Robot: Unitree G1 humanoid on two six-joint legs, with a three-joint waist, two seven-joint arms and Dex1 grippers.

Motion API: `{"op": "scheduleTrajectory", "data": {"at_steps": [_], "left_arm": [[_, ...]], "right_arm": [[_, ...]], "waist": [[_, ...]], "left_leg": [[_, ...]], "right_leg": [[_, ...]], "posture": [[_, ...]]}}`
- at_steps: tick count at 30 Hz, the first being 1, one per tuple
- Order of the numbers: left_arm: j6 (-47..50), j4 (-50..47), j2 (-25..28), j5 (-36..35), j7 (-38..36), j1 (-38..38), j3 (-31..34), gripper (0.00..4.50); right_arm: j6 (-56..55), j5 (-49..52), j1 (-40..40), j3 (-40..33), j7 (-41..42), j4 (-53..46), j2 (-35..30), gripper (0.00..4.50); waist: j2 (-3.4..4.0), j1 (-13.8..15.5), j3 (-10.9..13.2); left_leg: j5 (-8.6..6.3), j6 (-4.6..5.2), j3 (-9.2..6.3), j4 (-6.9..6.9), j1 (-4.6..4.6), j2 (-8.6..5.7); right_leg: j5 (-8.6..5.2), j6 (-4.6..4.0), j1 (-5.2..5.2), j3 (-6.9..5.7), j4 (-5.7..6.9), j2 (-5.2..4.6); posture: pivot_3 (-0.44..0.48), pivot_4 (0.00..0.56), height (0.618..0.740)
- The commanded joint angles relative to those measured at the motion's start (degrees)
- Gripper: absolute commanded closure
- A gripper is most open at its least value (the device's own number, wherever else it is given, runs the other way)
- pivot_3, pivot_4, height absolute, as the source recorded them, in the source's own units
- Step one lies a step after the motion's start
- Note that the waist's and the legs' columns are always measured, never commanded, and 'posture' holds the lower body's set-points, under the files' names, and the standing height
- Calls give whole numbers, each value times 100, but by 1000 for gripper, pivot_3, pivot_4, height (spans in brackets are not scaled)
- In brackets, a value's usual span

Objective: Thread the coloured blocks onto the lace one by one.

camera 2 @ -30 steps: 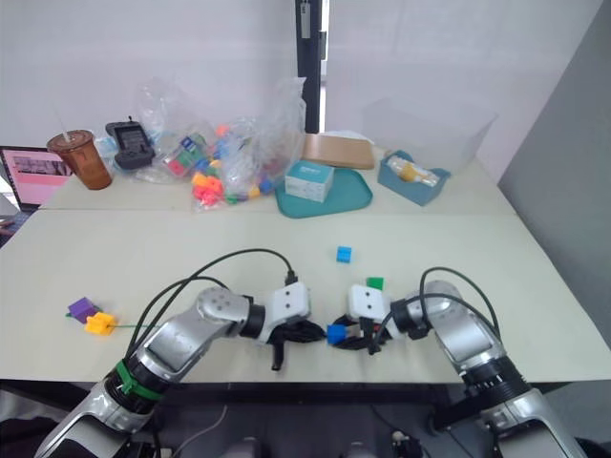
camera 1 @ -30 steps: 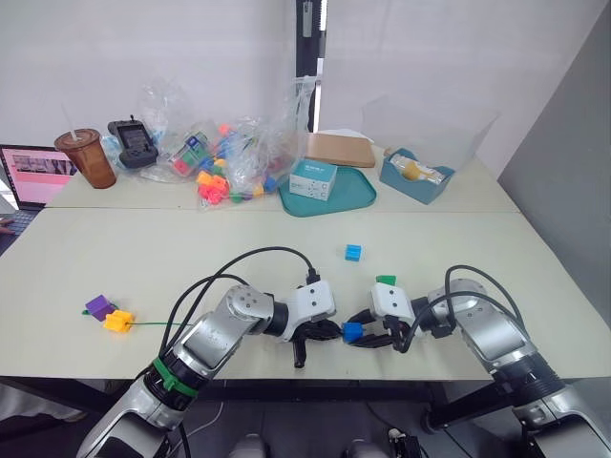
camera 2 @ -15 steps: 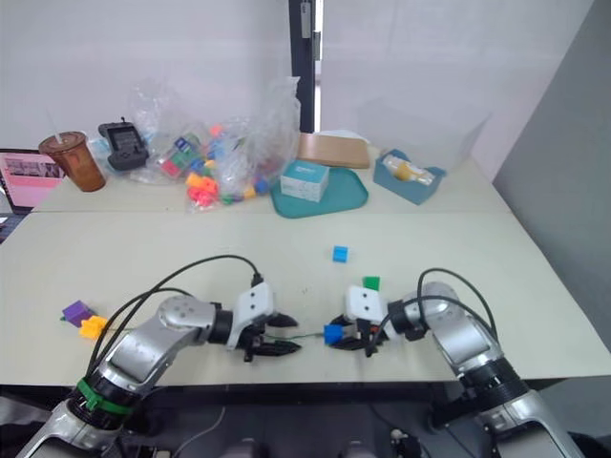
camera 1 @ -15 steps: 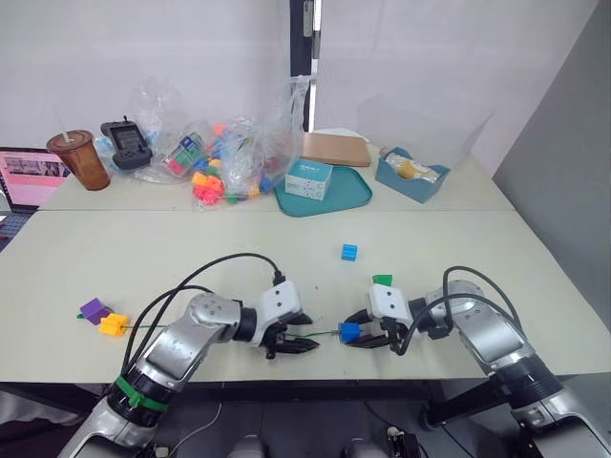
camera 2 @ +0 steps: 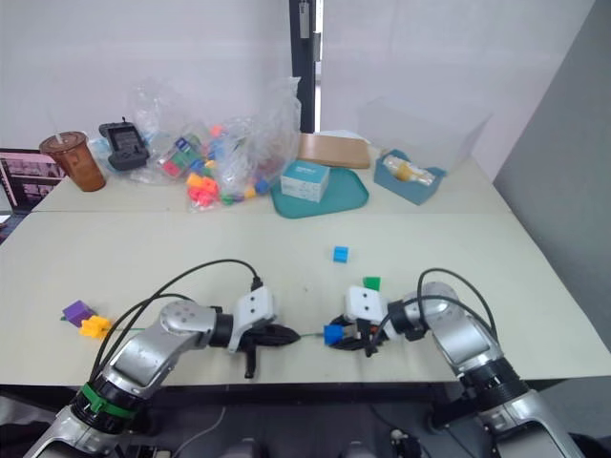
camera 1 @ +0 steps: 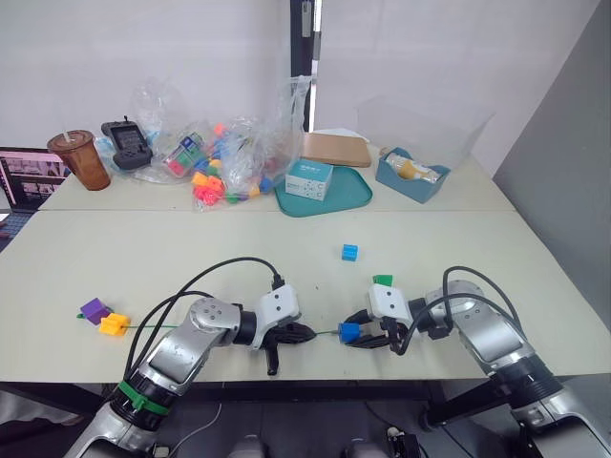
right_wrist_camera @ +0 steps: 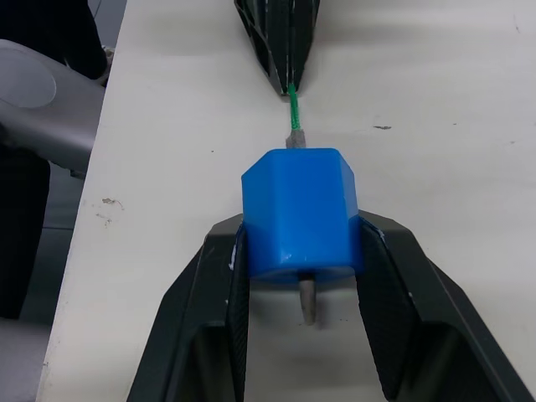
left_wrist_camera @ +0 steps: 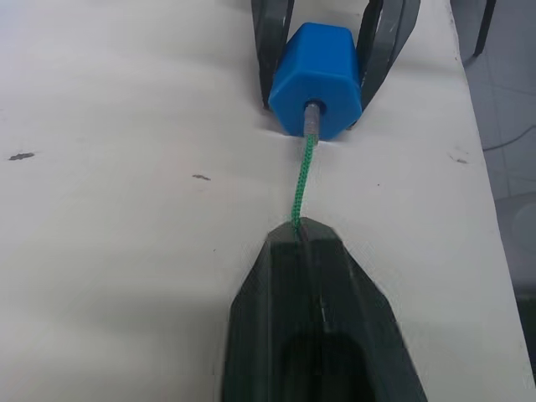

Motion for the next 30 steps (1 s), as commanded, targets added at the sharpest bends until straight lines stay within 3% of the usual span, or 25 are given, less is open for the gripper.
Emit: {"op": "scheduleTrajectory", "data": {"at_steps": [1,17,21,23,30], "left_arm": [[-60,-39,-170,20,12,-100,-137,4470],[36,33,-481,164,139,-351,-215,4470],[93,44,-476,80,128,-409,-115,3313],[134,10,-468,50,127,-421,-81,2664],[185,-3,-498,55,92,-500,-115,383]], "right_arm": [[107,-129,147,126,-20,13,-50,3224],[174,-136,143,181,-66,-20,-10,3224],[288,-52,168,130,-67,-104,-7,3224],[383,42,177,57,-83,-191,3,2175],[717,418,167,-256,-56,-495,-59,0]], "waist": [[0,2,0],[0,-5,0],[0,-5,0],[0,-4,0],[0,6,0]], "left_leg": [[0,0,0,0,-1,0],[-1,1,0,0,0,0],[-1,1,0,0,0,0],[-1,1,-1,0,0,0],[-1,2,-1,1,-9,-1]], "right_leg": [[0,0,0,0,0,0],[0,0,0,0,-1,1],[0,0,0,0,-1,1],[0,0,0,0,-1,1],[0,0,-3,-1,-7,0]], "posture": [[0,150,740],[0,150,740],[0,150,740],[0,150,740],[0,150,740]]}}
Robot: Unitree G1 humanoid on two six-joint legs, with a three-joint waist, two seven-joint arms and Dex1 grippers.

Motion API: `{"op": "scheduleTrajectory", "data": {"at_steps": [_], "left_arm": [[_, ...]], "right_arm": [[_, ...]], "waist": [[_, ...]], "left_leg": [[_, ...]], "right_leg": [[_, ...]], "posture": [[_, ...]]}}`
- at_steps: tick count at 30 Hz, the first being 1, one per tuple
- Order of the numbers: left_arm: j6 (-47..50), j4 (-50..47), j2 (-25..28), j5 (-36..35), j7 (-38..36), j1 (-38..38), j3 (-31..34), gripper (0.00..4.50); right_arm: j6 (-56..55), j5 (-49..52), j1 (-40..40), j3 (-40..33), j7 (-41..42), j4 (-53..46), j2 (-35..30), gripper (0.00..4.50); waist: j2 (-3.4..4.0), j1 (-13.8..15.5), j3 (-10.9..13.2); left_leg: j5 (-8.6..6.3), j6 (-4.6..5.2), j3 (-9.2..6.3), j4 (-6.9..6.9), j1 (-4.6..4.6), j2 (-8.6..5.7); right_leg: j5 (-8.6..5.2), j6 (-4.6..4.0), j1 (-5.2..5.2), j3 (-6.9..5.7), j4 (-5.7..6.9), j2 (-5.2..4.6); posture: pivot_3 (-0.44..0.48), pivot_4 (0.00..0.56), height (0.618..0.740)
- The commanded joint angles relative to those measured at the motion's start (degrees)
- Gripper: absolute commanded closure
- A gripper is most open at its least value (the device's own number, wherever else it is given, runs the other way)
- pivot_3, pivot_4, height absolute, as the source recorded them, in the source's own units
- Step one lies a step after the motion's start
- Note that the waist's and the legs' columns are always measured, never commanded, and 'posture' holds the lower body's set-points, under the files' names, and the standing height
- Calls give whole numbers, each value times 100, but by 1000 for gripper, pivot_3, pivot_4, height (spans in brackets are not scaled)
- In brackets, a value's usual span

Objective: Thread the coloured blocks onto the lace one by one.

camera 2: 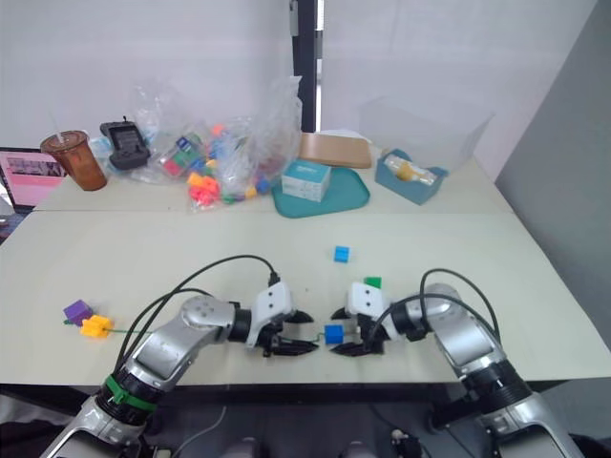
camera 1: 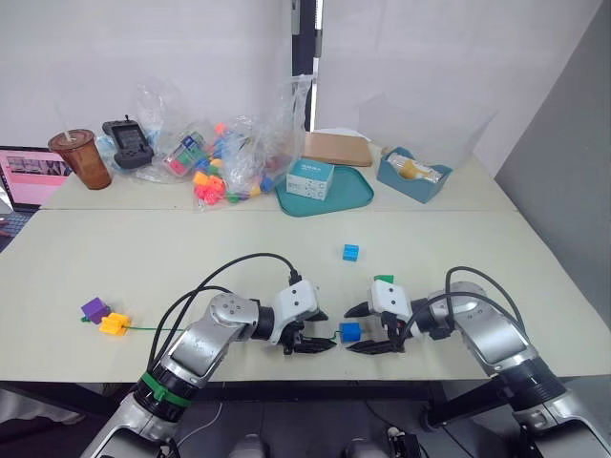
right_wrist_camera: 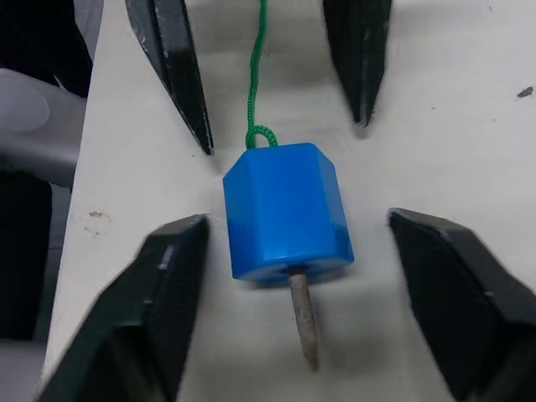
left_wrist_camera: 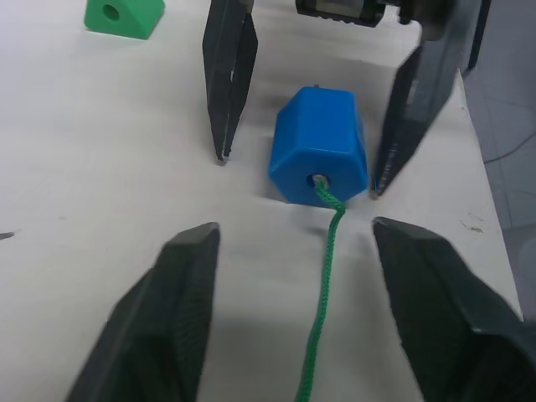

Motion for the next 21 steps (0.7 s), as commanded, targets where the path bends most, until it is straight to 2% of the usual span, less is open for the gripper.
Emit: {"op": "scheduleTrajectory", "data": {"at_steps": [1,8,13,21], "left_arm": [[6,-177,-94,-107,-49,-134,-6,17],[-204,278,-546,213,111,-343,-396,17],[-411,765,-834,332,139,-453,-520,17],[-628,952,-826,325,-108,-509,-568,2483]], "right_arm": [[134,204,56,-165,50,-308,-102,0],[138,380,354,-554,133,-663,-698,0],[11,294,405,-661,9,-560,-731,0],[-238,190,359,-550,-69,-423,-680,0]], "waist": [[0,-1,0],[1,71,1],[1,65,1],[1,82,1]], "left_leg": [[0,0,0,0,0,0],[-1,2,1,3,-6,-4],[-1,2,0,3,-4,-3],[-1,2,1,4,-6,-5]], "right_leg": [[0,0,0,0,0,0],[1,1,-4,0,-2,-3],[1,1,-5,1,-1,0],[1,2,-4,1,-3,-2]], "posture": [[0,150,740],[0,150,740],[0,150,740],[0,150,740]]}}
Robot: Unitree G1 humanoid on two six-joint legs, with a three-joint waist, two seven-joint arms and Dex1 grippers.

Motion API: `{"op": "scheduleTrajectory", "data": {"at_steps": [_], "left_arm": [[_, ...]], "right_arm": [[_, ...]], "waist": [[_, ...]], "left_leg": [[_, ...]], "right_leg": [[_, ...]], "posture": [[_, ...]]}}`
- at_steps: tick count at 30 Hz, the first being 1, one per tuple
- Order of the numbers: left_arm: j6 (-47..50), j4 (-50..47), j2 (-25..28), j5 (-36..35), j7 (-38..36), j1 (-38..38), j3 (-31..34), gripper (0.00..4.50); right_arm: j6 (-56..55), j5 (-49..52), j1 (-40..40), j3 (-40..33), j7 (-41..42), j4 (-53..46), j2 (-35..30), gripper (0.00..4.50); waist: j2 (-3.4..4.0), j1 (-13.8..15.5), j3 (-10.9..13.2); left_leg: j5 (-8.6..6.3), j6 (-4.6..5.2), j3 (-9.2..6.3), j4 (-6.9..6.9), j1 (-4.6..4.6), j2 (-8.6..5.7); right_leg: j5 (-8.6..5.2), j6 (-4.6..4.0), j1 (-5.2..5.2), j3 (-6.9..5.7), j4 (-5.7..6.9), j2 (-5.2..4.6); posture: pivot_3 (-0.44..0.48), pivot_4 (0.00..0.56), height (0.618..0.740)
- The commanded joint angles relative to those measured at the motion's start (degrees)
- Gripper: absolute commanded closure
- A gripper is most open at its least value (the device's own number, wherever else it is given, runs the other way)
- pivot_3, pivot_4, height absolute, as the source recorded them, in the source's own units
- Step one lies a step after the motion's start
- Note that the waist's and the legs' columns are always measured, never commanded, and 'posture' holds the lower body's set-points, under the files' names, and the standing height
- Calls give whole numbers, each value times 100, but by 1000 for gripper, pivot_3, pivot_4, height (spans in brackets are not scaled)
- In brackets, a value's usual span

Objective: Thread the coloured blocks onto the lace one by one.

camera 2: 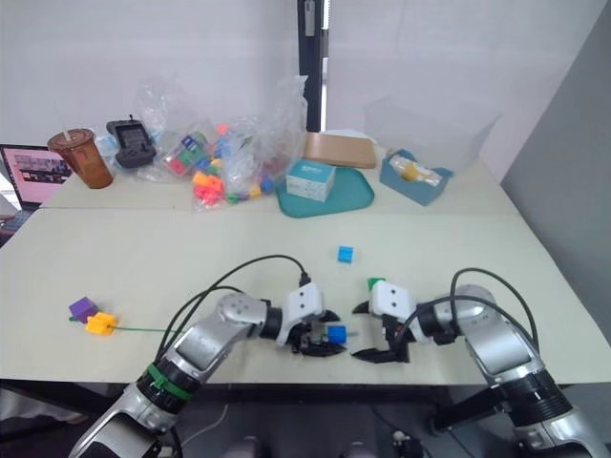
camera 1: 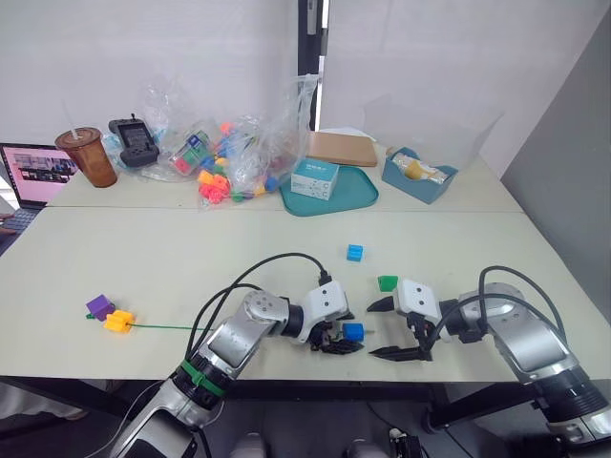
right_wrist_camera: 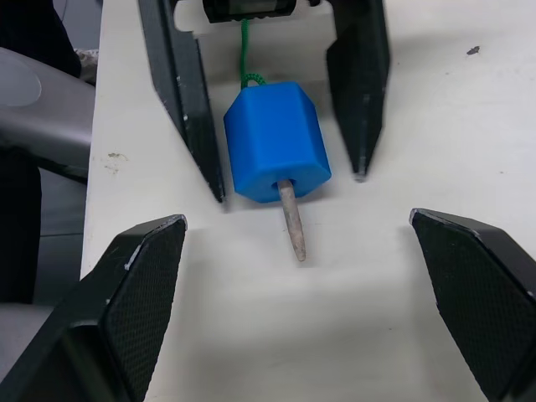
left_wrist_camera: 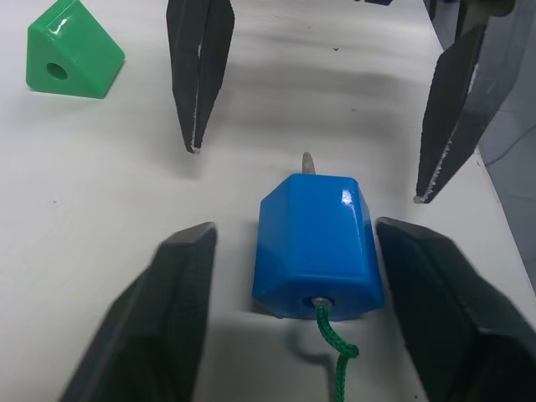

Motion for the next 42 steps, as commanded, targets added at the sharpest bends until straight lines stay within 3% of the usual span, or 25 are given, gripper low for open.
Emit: {"op": "scheduleTrajectory", "data": {"at_steps": [1,2,7,11,21,31,38,42], "left_arm": [[-130,-42,42,33,-178,-13,-96,2883],[-158,-60,68,44,-217,-3,-116,3146],[-91,-145,111,-13,-246,30,-70,3191],[-103,-141,159,4,-255,23,-59,3191],[-58,-197,253,-13,-303,56,-51,3191],[362,-810,875,-256,-265,447,475,3191],[702,-1633,2315,-1107,-707,1549,1882,3191],[187,-943,3322,-1054,-973,2183,2752,3191]], "right_arm": [[-213,-55,-80,-2,-11,6,9,0],[-261,-83,-84,36,-6,32,14,0],[-424,-179,-124,182,8,101,83,0],[-593,-321,-220,319,-6,275,167,1089],[-836,-464,-300,450,-13,501,238,4468],[-721,-336,-415,455,105,335,269,4500],[-434,-319,-439,471,123,30,208,4500],[-262,-329,-467,481,98,-114,187,4500]], "waist": [[0,2,0],[0,2,0],[0,2,0],[0,-11,0],[0,-23,0],[0,-84,0],[5,-122,3],[8,-100,5]], "left_leg": [[0,0,0,0,0,0],[0,0,0,0,0,0],[0,0,0,0,1,1],[0,0,0,0,2,1],[0,0,0,0,6,3],[0,0,-1,-1,6,5],[0,0,-1,-5,5,11],[-1,0,1,-5,4,10]], "right_leg": [[0,0,0,0,0,0],[0,0,0,0,0,0],[0,0,0,0,0,0],[0,0,0,0,1,1],[0,0,2,0,5,2],[0,-1,1,0,6,3],[-1,-2,-5,0,7,4],[-1,-1,-6,-1,6,1]], "posture": [[0,150,740],[0,150,740],[0,150,740],[0,150,740],[0,150,740],[0,150,740],[0,150,740],[0,150,740]]}}
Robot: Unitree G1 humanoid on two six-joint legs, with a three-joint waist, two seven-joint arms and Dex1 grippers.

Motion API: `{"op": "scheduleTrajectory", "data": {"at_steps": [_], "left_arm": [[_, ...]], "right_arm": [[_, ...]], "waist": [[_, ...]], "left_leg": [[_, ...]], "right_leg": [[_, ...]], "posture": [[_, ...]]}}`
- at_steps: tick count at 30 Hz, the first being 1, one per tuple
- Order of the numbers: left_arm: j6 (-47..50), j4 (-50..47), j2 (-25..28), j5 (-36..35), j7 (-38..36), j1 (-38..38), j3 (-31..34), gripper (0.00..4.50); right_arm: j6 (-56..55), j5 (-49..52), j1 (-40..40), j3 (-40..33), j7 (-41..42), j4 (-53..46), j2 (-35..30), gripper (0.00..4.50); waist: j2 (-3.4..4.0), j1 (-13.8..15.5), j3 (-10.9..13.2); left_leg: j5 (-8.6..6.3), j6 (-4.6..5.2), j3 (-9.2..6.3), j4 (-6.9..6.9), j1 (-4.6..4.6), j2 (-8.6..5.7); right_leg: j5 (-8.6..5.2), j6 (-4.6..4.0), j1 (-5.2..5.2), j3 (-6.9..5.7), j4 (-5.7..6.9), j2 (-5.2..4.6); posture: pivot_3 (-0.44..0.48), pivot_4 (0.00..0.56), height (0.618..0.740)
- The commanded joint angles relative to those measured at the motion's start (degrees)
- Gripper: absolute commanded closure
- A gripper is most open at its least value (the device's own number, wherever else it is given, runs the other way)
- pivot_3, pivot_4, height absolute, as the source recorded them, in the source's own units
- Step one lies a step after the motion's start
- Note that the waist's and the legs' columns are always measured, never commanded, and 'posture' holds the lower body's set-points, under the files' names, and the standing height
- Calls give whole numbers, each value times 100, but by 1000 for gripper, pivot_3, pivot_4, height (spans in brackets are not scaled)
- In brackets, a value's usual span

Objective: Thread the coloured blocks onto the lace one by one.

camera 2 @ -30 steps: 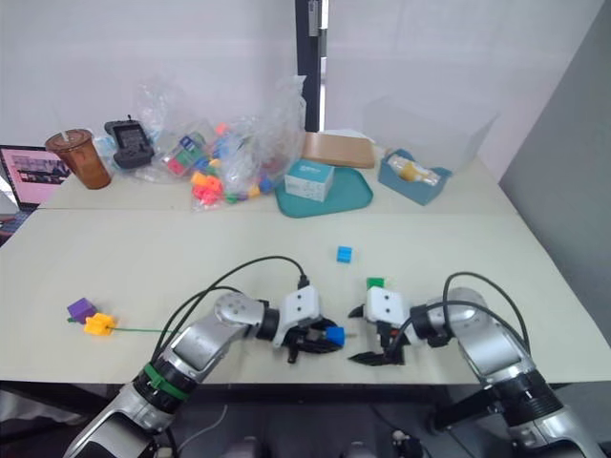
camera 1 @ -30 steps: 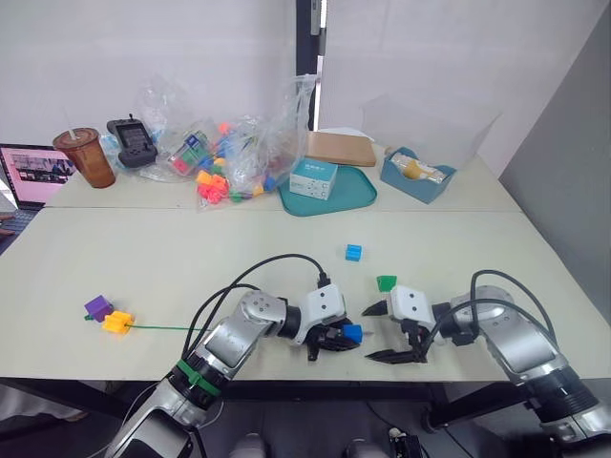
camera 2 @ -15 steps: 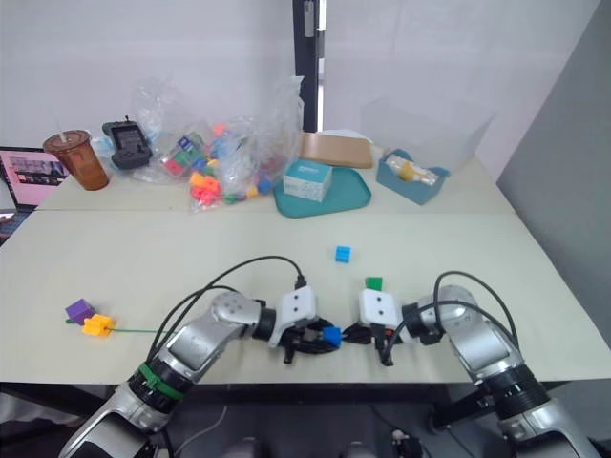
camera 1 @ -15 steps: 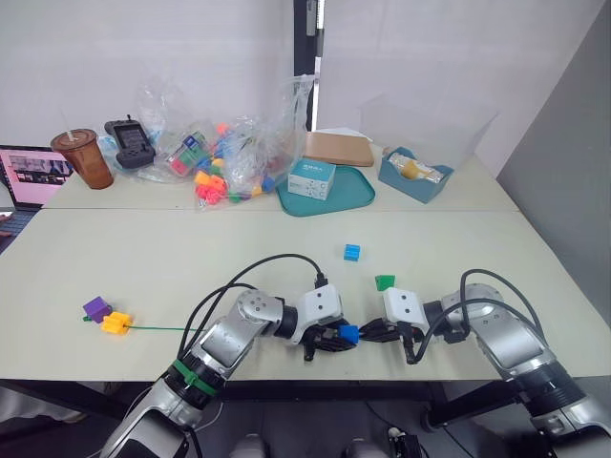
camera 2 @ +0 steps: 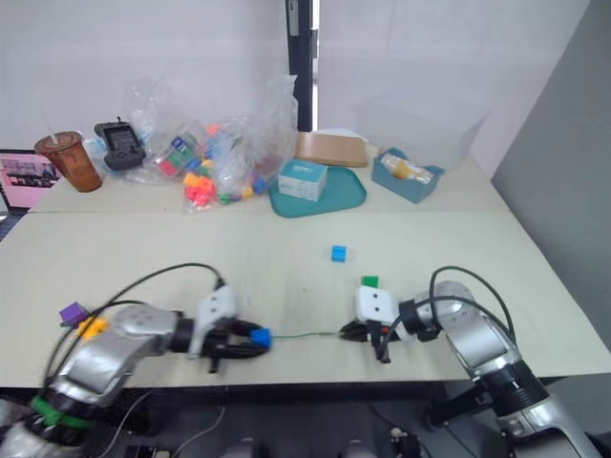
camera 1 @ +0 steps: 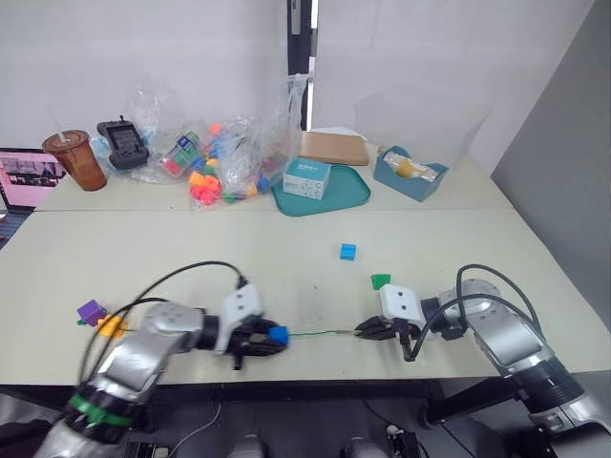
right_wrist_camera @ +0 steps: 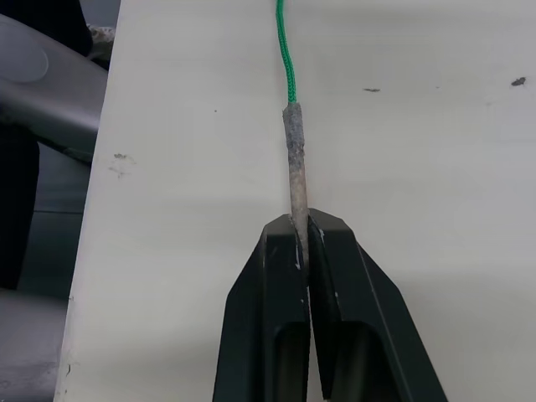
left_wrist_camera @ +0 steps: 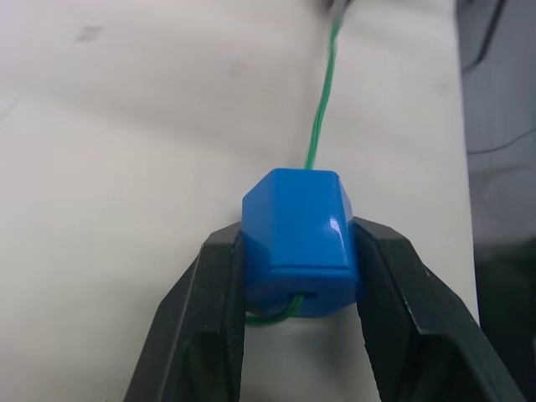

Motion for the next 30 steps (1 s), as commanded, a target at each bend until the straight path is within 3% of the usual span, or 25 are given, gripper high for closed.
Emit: {"op": "scheduleTrajectory", "data": {"at_steps": [1,8,15,17,23,26,30], "left_arm": [[-597,769,768,138,-230,454,817,3191],[-1870,2214,1679,496,-335,883,1402,3191],[-2249,2124,1647,569,-20,754,1540,3191],[-2186,1968,1616,506,33,775,1596,2167],[-1596,1258,1704,253,85,746,1830,191],[-607,440,1576,-478,48,597,1958,191],[479,-694,1461,-1132,23,951,1659,191]], "right_arm": [[147,11,-63,-46,-6,-302,-54,4500],[266,52,15,-4,-113,-361,65,4500],[291,40,29,39,-183,-270,153,4500],[288,36,58,37,-187,-281,158,4500],[326,64,84,55,-182,-316,153,4500],[330,46,59,77,-178,-283,163,4500],[333,-12,12,137,-200,-238,203,4500]], "waist": [[1,0,1],[6,-38,3],[7,0,4],[7,3,4],[4,9,6],[2,15,6],[3,-6,6]], "left_leg": [[0,0,1,-1,0,1],[-2,1,9,-12,3,5],[-1,1,15,-15,-16,5],[-1,1,18,-14,-27,4],[-1,1,18,-4,-60,4],[-1,1,17,-3,-61,4],[-1,1,17,-3,-61,4]], "right_leg": [[0,-1,-1,0,-1,0],[-4,-8,-14,2,5,3],[-4,-9,-39,3,18,1],[-4,-9,-58,8,32,1],[-4,-9,-93,8,53,1],[-4,-9,-93,7,54,1],[-4,-9,-92,10,55,1]], "posture": [[0,150,740],[0,150,740],[0,150,740],[0,150,740],[0,150,740],[0,150,740],[0,150,740]]}}
